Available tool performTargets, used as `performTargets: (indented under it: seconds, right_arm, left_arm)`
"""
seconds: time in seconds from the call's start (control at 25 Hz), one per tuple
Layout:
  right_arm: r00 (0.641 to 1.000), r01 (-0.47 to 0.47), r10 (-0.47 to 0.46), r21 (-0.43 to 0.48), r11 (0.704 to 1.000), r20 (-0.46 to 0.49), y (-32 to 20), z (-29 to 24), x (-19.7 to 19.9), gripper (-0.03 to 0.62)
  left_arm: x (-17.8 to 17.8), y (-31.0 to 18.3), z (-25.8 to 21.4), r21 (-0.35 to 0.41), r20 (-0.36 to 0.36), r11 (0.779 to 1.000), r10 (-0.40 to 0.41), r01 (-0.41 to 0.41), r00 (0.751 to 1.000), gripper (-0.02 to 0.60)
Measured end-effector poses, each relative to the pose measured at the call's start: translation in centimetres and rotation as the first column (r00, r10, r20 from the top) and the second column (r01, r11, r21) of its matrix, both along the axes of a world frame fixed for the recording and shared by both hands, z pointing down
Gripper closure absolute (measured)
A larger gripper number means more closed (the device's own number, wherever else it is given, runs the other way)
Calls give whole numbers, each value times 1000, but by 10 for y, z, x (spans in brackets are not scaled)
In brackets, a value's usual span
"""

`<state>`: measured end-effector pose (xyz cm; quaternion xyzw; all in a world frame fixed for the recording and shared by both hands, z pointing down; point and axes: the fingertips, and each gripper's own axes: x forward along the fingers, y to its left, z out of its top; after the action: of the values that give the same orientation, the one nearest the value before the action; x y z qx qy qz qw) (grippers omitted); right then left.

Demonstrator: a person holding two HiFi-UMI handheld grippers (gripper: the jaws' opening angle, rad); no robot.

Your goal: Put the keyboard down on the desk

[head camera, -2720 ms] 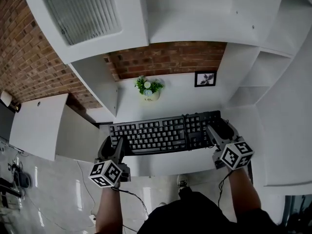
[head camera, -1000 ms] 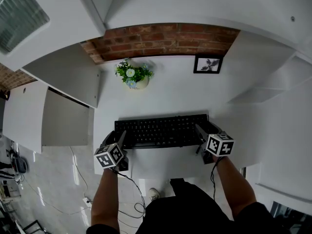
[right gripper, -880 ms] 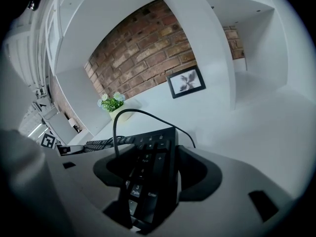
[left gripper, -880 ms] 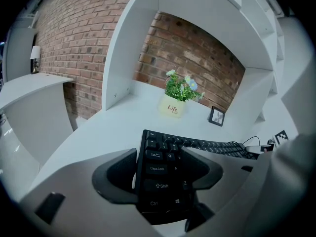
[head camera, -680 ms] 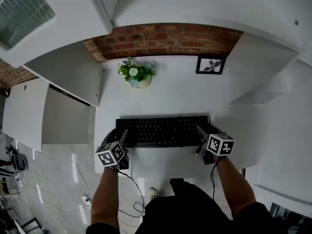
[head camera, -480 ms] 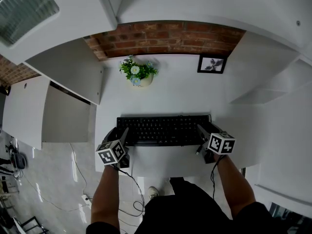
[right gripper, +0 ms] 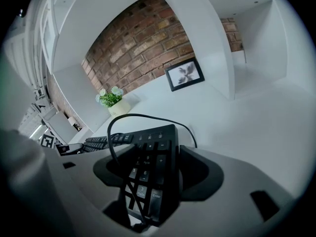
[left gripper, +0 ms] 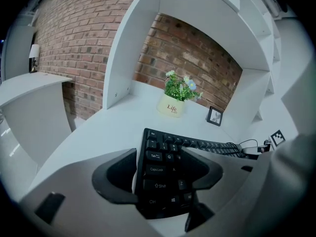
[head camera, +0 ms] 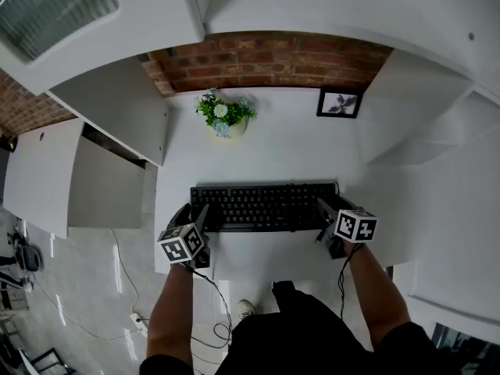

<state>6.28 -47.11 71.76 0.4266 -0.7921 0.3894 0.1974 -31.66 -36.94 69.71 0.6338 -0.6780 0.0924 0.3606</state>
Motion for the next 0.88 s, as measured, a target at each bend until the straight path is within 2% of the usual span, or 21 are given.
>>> performTargets:
  seconds: [0.16,0.32,0.36,0.44,0.52,0.56,0.64,0.72,0.88]
  right_arm:
    - [998,-9,13,69,998,-68,2,-11,6,315]
    - [992,-51,68,156,987,-103,7,-34,17,315]
    - [992,-63,82,180,982,-100,9,-43,19,315]
    - [990,-79,105,238,968,-96,14,-64,20,322]
    - [986,-88,125,301,950,-106,23,-88,21,357]
    - [985,-93,136,332,939,-110,29,-100,21,403]
    - [985,-95,142,384,918,-97,43,-125,17,571]
    - [992,-84,116,420,904,-53,62,-150,4,576]
    - [998,-67,64,474,878,23,105,-193,-26,576]
  left_arm:
    - [-4,7,-25,54,32,999,-2,0,999,285]
    - [-5,19,-59,126,53,992,5,-11,999,299]
    - [-3,23,-68,145,55,989,14,-22,998,316]
    - [1,32,-87,186,59,982,26,-37,998,396]
    - [5,43,-107,227,51,973,28,-39,998,482]
    - [6,49,-117,246,43,969,28,-38,999,514]
    - [10,63,-136,282,27,958,39,-45,999,548]
    - [16,77,-156,316,34,946,70,-77,997,558]
    - [31,109,-193,366,125,911,152,-188,980,563]
